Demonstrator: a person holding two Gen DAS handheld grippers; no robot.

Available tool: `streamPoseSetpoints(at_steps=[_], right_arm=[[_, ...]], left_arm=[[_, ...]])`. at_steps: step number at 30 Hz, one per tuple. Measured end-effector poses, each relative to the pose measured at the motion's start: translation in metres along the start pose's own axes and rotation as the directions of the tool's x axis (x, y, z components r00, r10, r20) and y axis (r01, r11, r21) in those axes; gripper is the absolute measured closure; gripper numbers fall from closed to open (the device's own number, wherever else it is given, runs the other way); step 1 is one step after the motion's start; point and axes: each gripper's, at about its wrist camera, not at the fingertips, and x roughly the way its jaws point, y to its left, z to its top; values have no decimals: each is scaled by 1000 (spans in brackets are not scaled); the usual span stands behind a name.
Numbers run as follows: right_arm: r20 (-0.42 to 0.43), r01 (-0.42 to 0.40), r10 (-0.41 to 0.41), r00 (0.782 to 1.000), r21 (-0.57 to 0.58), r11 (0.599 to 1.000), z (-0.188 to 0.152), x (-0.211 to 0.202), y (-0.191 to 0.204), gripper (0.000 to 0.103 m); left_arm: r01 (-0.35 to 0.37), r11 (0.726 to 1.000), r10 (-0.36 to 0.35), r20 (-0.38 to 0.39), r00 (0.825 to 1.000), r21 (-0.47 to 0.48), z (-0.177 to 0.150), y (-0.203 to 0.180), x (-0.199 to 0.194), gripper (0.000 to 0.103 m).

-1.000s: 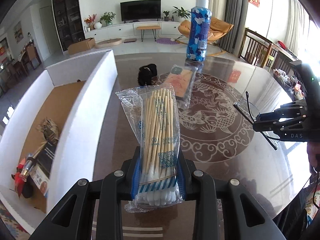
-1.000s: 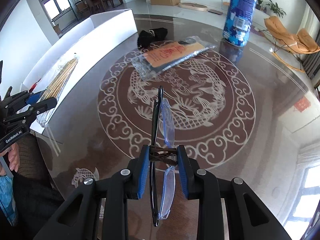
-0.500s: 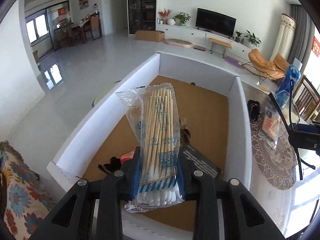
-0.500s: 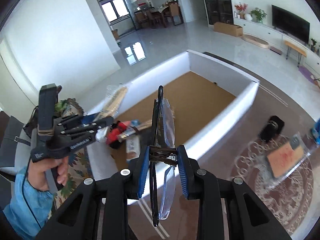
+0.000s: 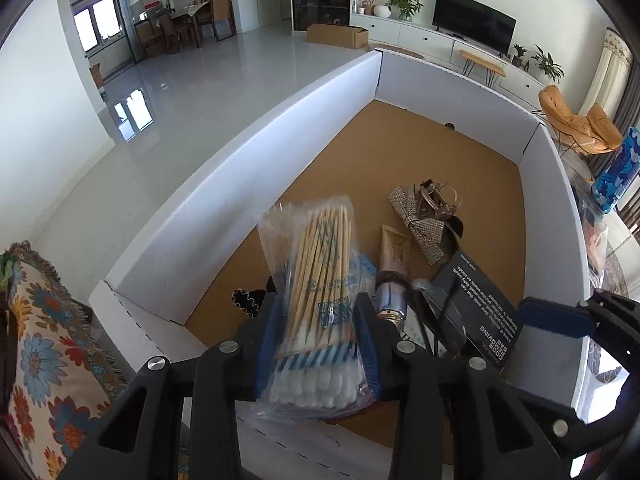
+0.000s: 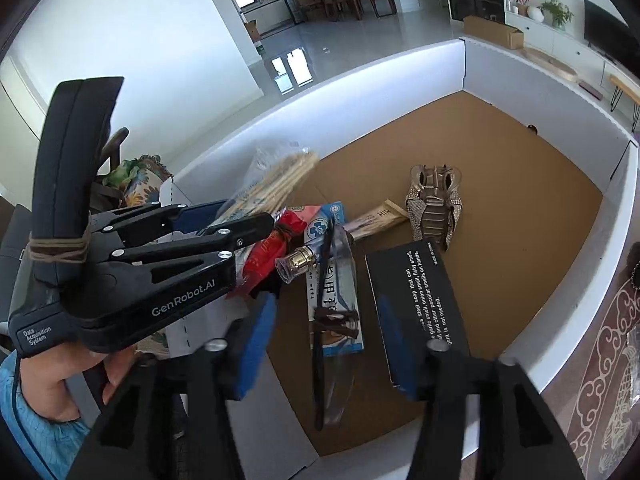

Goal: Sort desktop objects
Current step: 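Open the left tool to drop the swab bag while the right tool releases the eyeglasses, then move both open tools back toward the table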

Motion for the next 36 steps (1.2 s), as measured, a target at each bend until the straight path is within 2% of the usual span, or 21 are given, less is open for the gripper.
streamPoseSetpoints(at_steps=[1,2,4,5,7,11,13,15,16,17,19,21,23,25,27,29,36], right_arm=[[26,8,-8,1000,-9,1000,-2,-8,-1,23],[51,9,-9,999,-16,1000,-4,-17,-3,23],[115,13,-10,993,-20,1000,-12,-39,-10,23],[149,24,-21,989,-19,1000,-18,-52,-15,22],[214,58,-55,975,-5,998,-34,-77,-30,13],[291,163,-180,940,82,983,-80,-119,-78,7],[279,229,-261,924,142,963,-107,-131,-109,7],[239,304,-347,907,198,932,-135,-139,-141,7],[209,343,-389,897,226,912,-152,-142,-156,7],[180,376,-426,887,254,891,-168,-146,-171,7],[121,437,-491,863,309,845,-200,-156,-199,7],[67,486,-540,839,355,798,-227,-162,-222,7],[25,518,-573,819,394,759,-251,-168,-239,7],[-5,539,-592,806,421,730,-269,-173,-250,7],[-20,550,-602,798,430,716,-278,-174,-254,7],[-32,559,-607,794,431,708,-282,-170,-258,7],[-38,561,-613,789,450,695,-289,-162,-258,6]], left_arm=[[0,1000,0,15,1000,-6,-1,0,-3,58],[1,1000,0,31,1000,-13,-2,2,-8,46],[-7,1000,9,75,997,-26,-4,-1,-21,31],[-6,1000,9,103,995,-27,-5,-4,-30,31],[11,1000,-9,146,989,-17,-6,-14,-48,31],[74,996,-84,220,972,53,-13,-54,-86,30],[104,988,-129,249,960,113,-22,-84,-105,29],[143,974,-186,261,947,175,-34,-117,-119,22],[164,965,-214,259,942,203,-41,-133,-124,13],[181,956,-239,259,936,229,-49,-149,-126,9],[221,936,-288,235,928,274,-67,-182,-124,7],[255,916,-318,175,932,310,-84,-215,-109,7],[265,906,-316,111,942,331,-102,-245,-82,7],[257,903,-301,80,950,344,-122,-268,-54,7],[237,906,-268,40,963,350,-136,-286,-28,7],[240,905,-256,-2,967,351,-142,-298,-11,7],[222,910,-238,1,971,349,-145,-306,5,7]])
